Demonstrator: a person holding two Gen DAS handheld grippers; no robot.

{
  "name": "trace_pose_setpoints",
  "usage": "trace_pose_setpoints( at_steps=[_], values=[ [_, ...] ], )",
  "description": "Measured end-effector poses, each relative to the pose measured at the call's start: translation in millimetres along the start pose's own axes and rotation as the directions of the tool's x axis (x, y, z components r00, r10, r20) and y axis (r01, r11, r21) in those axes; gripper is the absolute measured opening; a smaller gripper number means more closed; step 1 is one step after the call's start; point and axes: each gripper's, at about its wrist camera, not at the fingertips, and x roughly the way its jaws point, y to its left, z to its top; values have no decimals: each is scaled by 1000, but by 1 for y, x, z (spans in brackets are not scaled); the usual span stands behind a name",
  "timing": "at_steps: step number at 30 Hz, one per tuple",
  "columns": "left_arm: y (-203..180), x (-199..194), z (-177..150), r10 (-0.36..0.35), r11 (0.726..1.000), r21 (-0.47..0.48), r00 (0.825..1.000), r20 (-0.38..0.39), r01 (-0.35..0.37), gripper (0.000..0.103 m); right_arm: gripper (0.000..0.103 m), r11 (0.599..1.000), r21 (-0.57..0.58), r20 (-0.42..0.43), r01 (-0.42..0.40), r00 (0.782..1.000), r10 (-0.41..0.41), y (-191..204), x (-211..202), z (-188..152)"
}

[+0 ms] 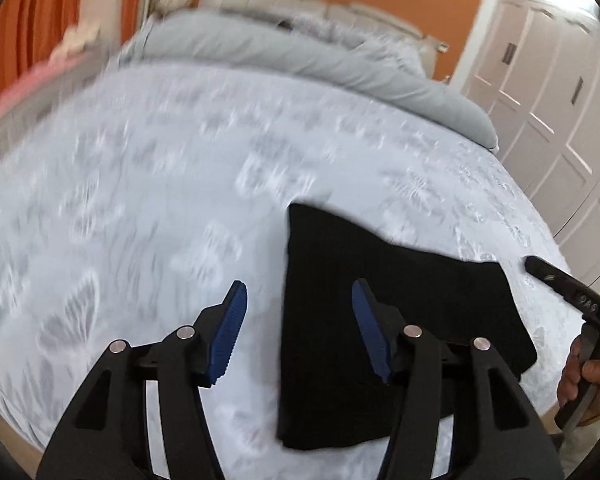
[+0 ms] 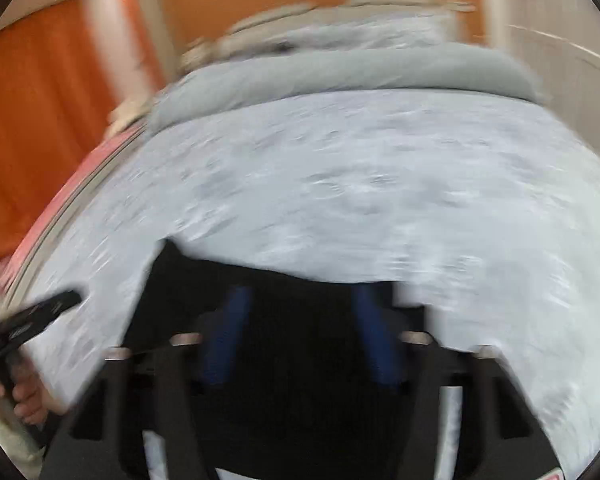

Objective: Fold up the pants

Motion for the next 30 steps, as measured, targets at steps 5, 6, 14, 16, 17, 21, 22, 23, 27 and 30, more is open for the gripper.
trace_pose_setpoints(
  at_steps=[5, 6, 14, 16, 17, 21, 22, 23, 27, 30],
  values=[
    [-26, 54, -4, 45, 999, -2, 988, -150, -46, 64, 5, 997, -43, -225, -62, 973, 50, 33, 98, -2],
    [-26, 70, -9, 64, 998, 6, 977, -204, -64, 64, 1, 998, -56, -246, -43, 969, 28, 31, 112, -4],
    [-5, 106, -18, 168, 984, -19, 956, -239, -177, 89, 10, 990, 128, -180, -66, 980, 89, 9, 101, 14],
    [-5, 106, -17, 170, 984, -12, 956, -239, -178, 89, 7, 998, -10, -212, -55, 976, 52, 30, 112, 3],
    [-6, 106, -17, 174, 984, -8, 956, -236, -181, 89, 3, 997, -74, -226, -13, 974, -5, 33, 124, -2],
    [-13, 94, -17, 190, 981, 14, 961, -203, -191, 88, 8, 996, -4, -131, 84, 988, -84, 17, 89, 10],
    [-13, 87, -17, 181, 983, 19, 964, -193, -181, 88, 9, 996, -12, -103, 85, 991, -86, 13, 72, 11],
    [-13, 76, -15, 152, 988, 22, 974, -170, -151, 88, 9, 996, -20, -70, 88, 994, -90, 6, 49, 12],
    [-2, 50, -16, 128, 992, 34, 985, -118, -124, 90, 60, 984, -31, -45, 174, 984, -175, -29, -1, -3],
    [9, 43, -22, 116, 993, 24, 985, -131, -114, 90, 61, 982, 24, -143, 187, 973, -182, -66, -6, -30]
  ],
)
